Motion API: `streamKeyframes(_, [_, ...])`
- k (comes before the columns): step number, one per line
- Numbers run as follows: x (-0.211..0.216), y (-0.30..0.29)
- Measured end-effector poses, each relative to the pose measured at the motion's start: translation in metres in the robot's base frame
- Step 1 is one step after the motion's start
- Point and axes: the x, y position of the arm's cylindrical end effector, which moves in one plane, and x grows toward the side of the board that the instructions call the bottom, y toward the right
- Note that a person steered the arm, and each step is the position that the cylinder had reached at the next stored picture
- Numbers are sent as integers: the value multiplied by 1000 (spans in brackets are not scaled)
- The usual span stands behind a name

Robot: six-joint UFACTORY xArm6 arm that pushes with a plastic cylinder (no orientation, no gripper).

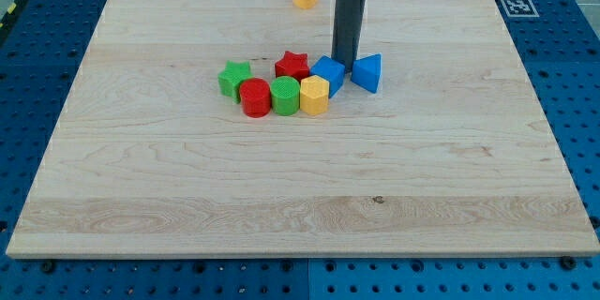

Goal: Move the blue triangle a bit left

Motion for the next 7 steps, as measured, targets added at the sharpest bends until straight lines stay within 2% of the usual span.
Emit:
streamKeyframes(1, [0,9])
streamKeyframes(3, [-11,102])
streamKeyframes(5, [-4,101])
streamKeyframes(7, [5,68])
